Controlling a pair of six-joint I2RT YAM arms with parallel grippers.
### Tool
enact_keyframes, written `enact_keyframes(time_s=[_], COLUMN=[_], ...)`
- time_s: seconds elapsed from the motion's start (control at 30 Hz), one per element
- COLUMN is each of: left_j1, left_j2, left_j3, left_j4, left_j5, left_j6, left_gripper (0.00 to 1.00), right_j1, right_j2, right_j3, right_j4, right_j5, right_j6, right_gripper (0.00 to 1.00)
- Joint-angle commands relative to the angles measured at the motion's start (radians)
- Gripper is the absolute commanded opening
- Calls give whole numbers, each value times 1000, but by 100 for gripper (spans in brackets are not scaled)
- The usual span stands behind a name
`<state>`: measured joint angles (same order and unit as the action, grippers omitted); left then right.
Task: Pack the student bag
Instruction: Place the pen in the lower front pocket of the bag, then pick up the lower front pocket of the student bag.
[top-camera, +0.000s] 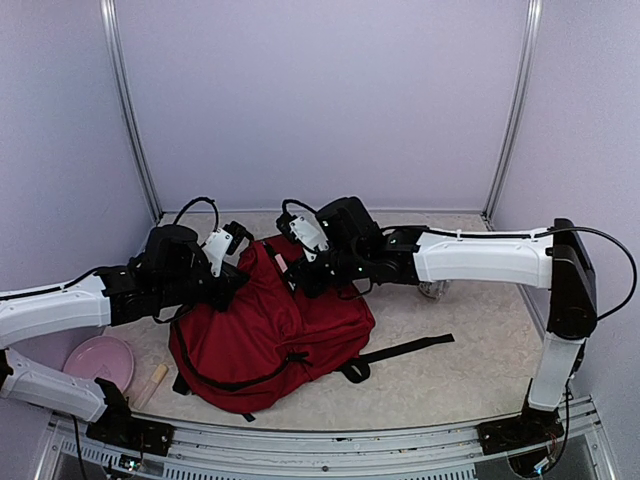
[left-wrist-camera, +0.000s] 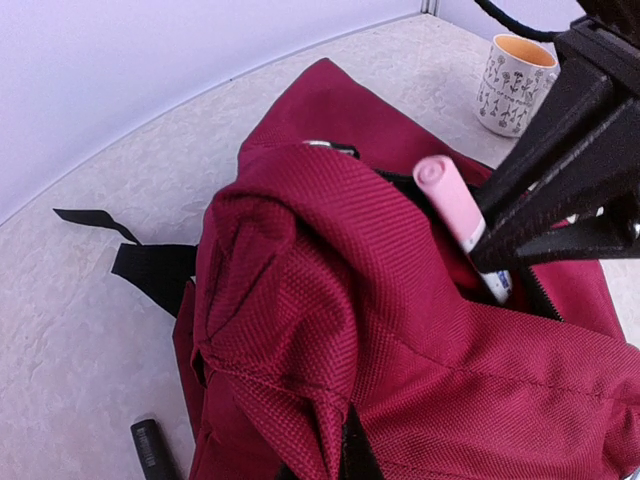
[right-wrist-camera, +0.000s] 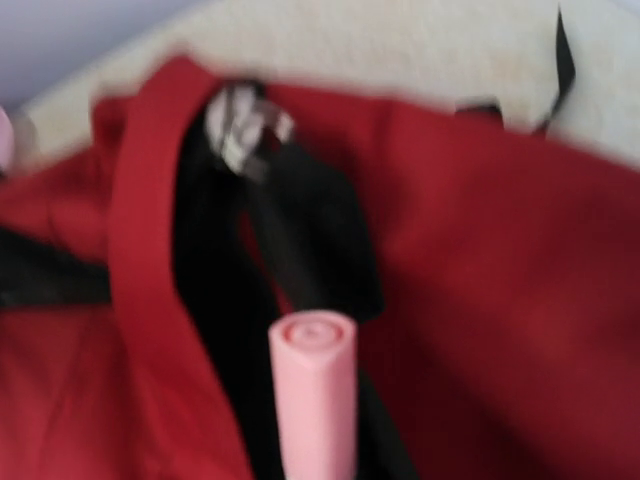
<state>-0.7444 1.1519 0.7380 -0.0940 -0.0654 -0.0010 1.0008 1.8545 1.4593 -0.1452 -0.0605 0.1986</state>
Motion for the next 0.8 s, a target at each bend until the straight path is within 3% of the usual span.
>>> enact_keyframes(time_s=[0.0,0.13,0.23,0.3,0.43,0.77], left_j1=[8,7,8,7,4,5], left_j2=[-42,-46,-49,-50,-50,-50], left_j3=[27,26,23,23,23,23], left_j4=[85,86,88,88,86,85], left_j5=[25,27,26,26,27,28], left_j6=[-8,-7,-7,-7,-5,-2], left_gripper=[0,0,0,0,0,0], right_j1=[53,57,56,56,55,4], right_j2=[49,82,109,114,72,56], right_j3=[85,166,259,321,381,318], right_j4=[-252,-385,-462,-497,-487,-433], right_j5=[97,134,169,172,136,163], right_j6=[-49,-26,-27,-33,-47,0], right_gripper=[0,1,27,36,40,55])
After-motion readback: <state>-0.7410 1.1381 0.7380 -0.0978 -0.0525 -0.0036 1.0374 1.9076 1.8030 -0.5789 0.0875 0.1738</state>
